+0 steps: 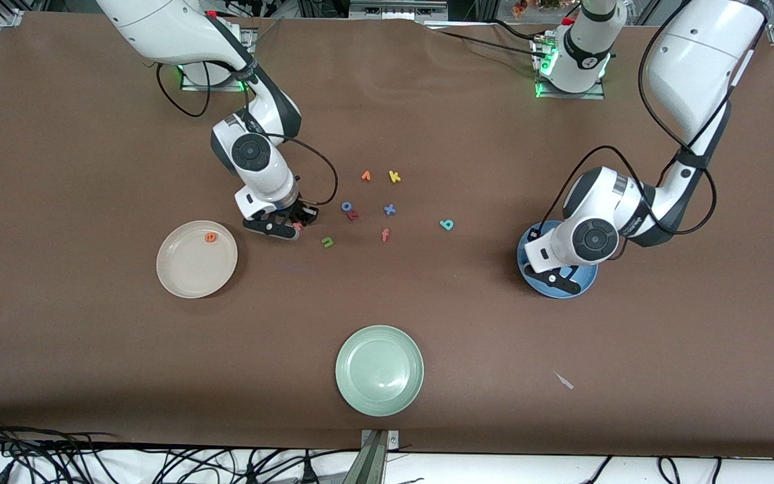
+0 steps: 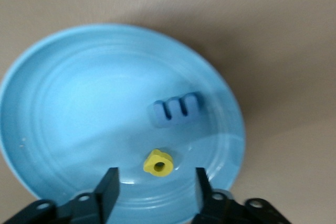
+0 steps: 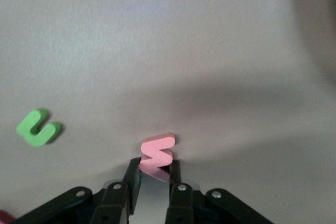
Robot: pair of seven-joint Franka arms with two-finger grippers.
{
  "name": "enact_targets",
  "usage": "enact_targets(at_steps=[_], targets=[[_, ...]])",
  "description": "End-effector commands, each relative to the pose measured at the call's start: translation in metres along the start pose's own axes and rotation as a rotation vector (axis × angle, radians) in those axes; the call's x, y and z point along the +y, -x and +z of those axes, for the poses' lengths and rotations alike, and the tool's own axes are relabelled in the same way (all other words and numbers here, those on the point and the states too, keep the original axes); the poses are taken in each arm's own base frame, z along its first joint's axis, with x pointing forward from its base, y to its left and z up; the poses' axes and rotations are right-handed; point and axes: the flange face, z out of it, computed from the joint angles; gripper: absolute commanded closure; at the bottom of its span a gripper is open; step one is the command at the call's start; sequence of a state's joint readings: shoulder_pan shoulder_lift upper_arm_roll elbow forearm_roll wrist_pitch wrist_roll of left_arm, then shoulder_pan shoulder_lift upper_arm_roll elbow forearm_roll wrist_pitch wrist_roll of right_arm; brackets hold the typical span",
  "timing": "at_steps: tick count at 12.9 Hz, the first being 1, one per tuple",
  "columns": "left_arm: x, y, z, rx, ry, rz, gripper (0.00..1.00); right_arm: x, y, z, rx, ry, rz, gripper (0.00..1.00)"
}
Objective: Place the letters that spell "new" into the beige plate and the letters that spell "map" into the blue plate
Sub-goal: 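Carry the m to the white plate while the left gripper reaches letters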
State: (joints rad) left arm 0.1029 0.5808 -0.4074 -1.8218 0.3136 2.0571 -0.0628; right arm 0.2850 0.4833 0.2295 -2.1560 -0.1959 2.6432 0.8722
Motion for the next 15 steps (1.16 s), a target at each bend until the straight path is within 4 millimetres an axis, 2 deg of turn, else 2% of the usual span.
enact_targets(at_steps=[1, 4, 6, 8, 9, 11, 14, 15], targets=[[0.035, 0.008, -0.053, 0.059, -0.008, -0.057, 0.00, 0.032, -0.028, -0.030, 0.006, 0.053, -0.068, 1.00], [0.107, 0.003, -0.073, 0.090, 0.038, -0.194, 0.00, 0.086, -0.064, -0.067, -0.013, 0.089, -0.182, 1.00], [0.159, 0.004, -0.067, 0.084, 0.041, -0.306, 0.00, 0.124, -0.083, -0.079, -0.029, 0.103, -0.258, 1.00], [0.197, 0.003, -0.054, 0.087, 0.063, -0.470, 0.00, 0.153, -0.097, -0.085, -0.026, 0.110, -0.304, 1.00], [0.212, 0.001, -0.046, 0.093, 0.081, -0.546, 0.00, 0.159, -0.100, -0.083, -0.028, 0.112, -0.318, 1.00], [0.230, -0.003, -0.028, 0.097, 0.122, -0.669, 0.00, 0.161, -0.101, -0.078, -0.030, 0.109, -0.303, 0.81], [0.247, -0.012, -0.001, 0.098, 0.187, -0.841, 0.02, 0.158, -0.108, -0.074, -0.032, 0.086, -0.274, 0.74], [0.251, -0.013, 0.004, 0.097, 0.199, -0.869, 0.05, 0.156, -0.112, -0.073, -0.034, 0.075, -0.262, 0.59]])
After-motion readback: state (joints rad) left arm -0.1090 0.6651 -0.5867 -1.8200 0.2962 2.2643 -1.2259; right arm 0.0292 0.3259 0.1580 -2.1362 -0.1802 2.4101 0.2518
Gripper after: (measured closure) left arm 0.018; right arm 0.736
